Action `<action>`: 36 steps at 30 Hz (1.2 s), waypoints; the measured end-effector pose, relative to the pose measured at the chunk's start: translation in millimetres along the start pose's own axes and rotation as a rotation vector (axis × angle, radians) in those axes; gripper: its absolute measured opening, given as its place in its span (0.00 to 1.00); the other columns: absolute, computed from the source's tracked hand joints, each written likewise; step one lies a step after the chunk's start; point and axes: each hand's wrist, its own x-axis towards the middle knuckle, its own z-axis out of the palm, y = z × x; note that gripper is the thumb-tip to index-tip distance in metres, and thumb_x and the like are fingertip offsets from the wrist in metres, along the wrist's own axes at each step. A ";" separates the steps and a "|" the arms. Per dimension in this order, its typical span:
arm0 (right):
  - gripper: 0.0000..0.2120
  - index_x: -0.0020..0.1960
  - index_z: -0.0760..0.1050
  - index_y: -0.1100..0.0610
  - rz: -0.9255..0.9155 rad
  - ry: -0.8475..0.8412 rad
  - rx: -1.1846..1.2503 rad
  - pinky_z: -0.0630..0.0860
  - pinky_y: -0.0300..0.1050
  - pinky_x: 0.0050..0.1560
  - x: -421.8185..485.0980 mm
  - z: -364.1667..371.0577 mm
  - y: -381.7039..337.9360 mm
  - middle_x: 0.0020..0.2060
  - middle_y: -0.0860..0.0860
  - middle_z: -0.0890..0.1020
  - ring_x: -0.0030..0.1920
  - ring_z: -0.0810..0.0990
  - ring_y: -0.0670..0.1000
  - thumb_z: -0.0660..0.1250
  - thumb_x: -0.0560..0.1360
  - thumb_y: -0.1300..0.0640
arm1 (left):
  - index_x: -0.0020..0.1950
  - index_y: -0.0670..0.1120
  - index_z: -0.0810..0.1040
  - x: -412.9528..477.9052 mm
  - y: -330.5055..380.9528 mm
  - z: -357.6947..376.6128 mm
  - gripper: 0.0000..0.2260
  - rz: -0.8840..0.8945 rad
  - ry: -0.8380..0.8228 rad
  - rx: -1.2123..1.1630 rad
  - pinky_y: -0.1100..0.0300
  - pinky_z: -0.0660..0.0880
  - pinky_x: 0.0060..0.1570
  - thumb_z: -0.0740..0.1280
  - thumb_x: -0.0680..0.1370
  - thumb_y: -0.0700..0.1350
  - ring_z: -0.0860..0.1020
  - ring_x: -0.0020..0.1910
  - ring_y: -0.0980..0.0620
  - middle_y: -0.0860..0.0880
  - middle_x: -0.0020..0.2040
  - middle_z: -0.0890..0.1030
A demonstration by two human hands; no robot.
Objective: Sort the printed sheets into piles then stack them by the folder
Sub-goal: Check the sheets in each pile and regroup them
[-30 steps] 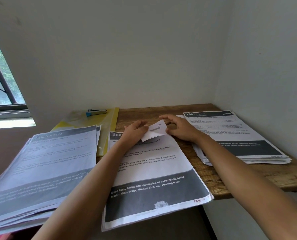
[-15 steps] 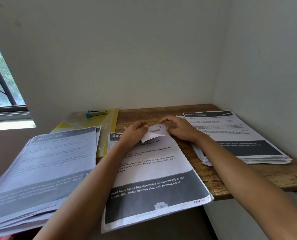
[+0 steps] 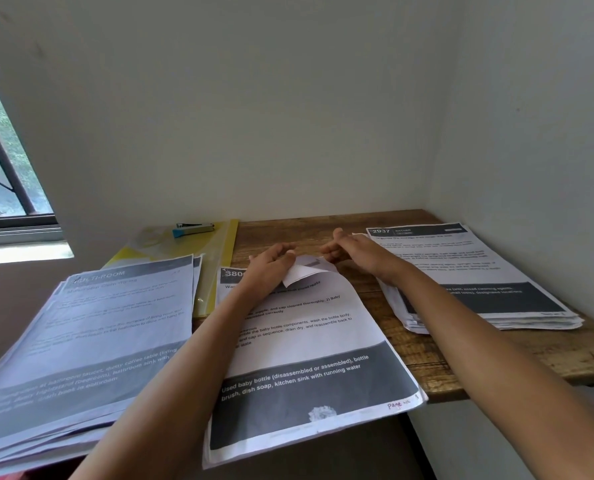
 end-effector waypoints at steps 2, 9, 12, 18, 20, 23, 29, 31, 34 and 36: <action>0.26 0.57 0.79 0.56 -0.004 0.020 0.000 0.73 0.40 0.52 -1.5 0.7 -2.5 0.48 0.50 0.83 0.52 0.80 0.48 0.47 0.82 0.42 | 0.64 0.52 0.76 -0.7 0.2 -0.3 0.13 -0.003 -0.001 -0.001 0.42 0.53 0.73 0.58 0.82 0.48 0.71 0.67 0.45 0.52 0.52 0.78; 0.26 0.53 0.78 0.49 0.040 -0.021 -0.134 0.68 0.45 0.61 -6.5 3.2 -4.9 0.51 0.44 0.79 0.52 0.77 0.44 0.44 0.80 0.38 | 0.65 0.54 0.76 -2.5 4.3 -0.9 0.13 -0.019 0.002 0.013 0.42 0.54 0.74 0.57 0.82 0.49 0.71 0.67 0.46 0.54 0.53 0.78; 0.32 0.59 0.78 0.47 0.023 -0.041 -0.083 0.63 0.46 0.65 -9.3 0.3 -9.4 0.62 0.46 0.77 0.62 0.73 0.47 0.42 0.76 0.32 | 0.63 0.55 0.76 -2.7 5.1 -0.6 0.13 -0.016 -0.004 -0.017 0.41 0.54 0.73 0.57 0.82 0.49 0.72 0.65 0.47 0.53 0.55 0.79; 0.31 0.55 0.82 0.50 -0.111 -0.143 -0.075 0.65 0.38 0.58 -15.7 -0.1 -16.8 0.56 0.39 0.78 0.57 0.73 0.35 0.41 0.80 0.40 | 0.70 0.48 0.72 -4.7 6.4 -4.1 0.33 -0.019 -0.019 -0.052 0.42 0.49 0.75 0.42 0.79 0.66 0.62 0.74 0.46 0.47 0.71 0.71; 0.32 0.56 0.82 0.50 -0.145 -0.203 -0.093 0.64 0.35 0.58 -16.0 1.3 -15.2 0.57 0.36 0.78 0.56 0.71 0.30 0.42 0.78 0.38 | 0.68 0.51 0.74 -5.1 5.7 -4.6 0.42 -0.024 -0.024 -0.141 0.42 0.50 0.75 0.38 0.72 0.75 0.65 0.73 0.48 0.49 0.70 0.72; 0.29 0.55 0.82 0.47 -0.190 -0.241 -0.143 0.62 0.38 0.62 -13.9 2.9 -11.7 0.59 0.38 0.77 0.59 0.69 0.33 0.45 0.77 0.37 | 0.67 0.50 0.74 -7.6 8.9 -5.6 0.38 -0.047 -0.029 -0.284 0.50 0.59 0.72 0.39 0.75 0.71 0.70 0.67 0.53 0.49 0.66 0.76; 0.27 0.54 0.81 0.44 -0.178 -0.232 -0.142 0.59 0.39 0.64 -11.5 2.1 -8.7 0.59 0.38 0.76 0.62 0.69 0.38 0.46 0.76 0.35 | 0.56 0.50 0.79 -1.6 5.5 -6.5 0.09 -0.085 -0.055 -0.300 0.55 0.70 0.66 0.64 0.78 0.41 0.78 0.60 0.49 0.47 0.57 0.82; 0.29 0.59 0.79 0.43 -0.126 -0.100 -0.148 0.58 0.43 0.68 -6.5 1.3 -4.5 0.67 0.45 0.73 0.68 0.67 0.45 0.44 0.77 0.34 | 0.57 0.47 0.79 -0.1 3.6 -4.5 0.13 -0.096 -0.074 -0.284 0.58 0.71 0.64 0.64 0.77 0.34 0.78 0.59 0.49 0.45 0.57 0.81; 0.30 0.71 0.68 0.49 -0.004 0.059 -0.233 0.55 0.47 0.70 -4.1 -0.4 2.0 0.74 0.51 0.65 0.74 0.60 0.51 0.42 0.79 0.37 | 0.60 0.45 0.78 1.2 2.6 -3.5 0.14 -0.101 -0.088 -0.292 0.60 0.71 0.62 0.63 0.77 0.33 0.77 0.56 0.52 0.46 0.56 0.81; 0.28 0.74 0.63 0.52 0.013 0.050 -0.289 0.53 0.47 0.72 -4.4 0.4 5.3 0.75 0.51 0.61 0.75 0.57 0.52 0.43 0.81 0.40 | 0.62 0.43 0.77 1.6 2.4 -3.2 0.14 -0.102 -0.087 -0.295 0.61 0.71 0.62 0.63 0.78 0.33 0.77 0.56 0.53 0.45 0.57 0.80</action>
